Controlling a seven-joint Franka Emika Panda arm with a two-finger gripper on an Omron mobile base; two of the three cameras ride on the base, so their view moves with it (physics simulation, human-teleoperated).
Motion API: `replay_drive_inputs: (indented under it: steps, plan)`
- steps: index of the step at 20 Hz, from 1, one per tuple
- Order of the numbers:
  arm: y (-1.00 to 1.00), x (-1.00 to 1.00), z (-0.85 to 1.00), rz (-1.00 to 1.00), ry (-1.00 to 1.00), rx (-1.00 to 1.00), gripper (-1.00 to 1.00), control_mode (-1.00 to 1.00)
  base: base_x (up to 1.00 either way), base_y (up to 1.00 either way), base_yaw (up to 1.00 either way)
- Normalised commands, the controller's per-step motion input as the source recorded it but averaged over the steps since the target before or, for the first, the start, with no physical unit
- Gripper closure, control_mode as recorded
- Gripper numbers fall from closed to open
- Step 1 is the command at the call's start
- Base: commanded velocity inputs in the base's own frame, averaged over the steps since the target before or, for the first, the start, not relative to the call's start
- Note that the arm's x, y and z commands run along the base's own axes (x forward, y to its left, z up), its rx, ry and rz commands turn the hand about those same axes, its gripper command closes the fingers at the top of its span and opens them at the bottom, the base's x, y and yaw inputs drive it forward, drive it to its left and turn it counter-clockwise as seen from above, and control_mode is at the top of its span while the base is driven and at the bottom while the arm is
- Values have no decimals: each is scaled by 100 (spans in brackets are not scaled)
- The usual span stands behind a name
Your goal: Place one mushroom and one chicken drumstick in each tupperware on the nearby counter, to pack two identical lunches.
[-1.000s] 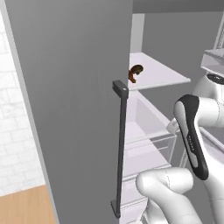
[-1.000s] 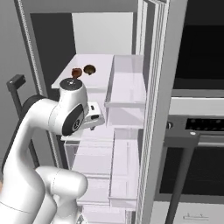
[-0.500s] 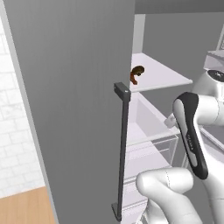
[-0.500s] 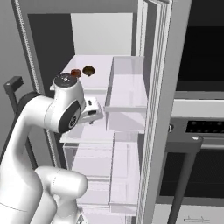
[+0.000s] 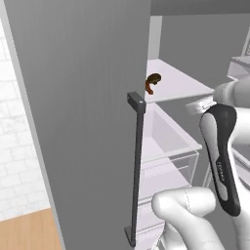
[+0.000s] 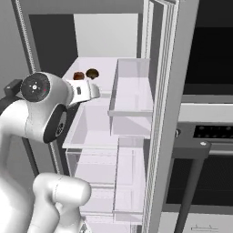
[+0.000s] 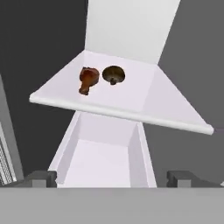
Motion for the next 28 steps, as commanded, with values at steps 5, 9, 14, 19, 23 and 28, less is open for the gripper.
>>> replay_drive_inputs:
  steps: [5,9,14,19,23,28]
  plan:
    - [8,52,100,-19,-17,23,-100,-100,0,0,0]
    - [5,53,66,-10,31,31,-100,-100,0,0,0]
    - [3,8,-8,-5,19,20,-100,-100,0,0,0]
    - [11,73,-13,-3,8,2,-100,-100,0,0,0]
    - [2,99,-33,0,2,0,-100,-100,0,0,0]
    - [-2,100,-44,0,12,4,-100,-100,0,0,0]
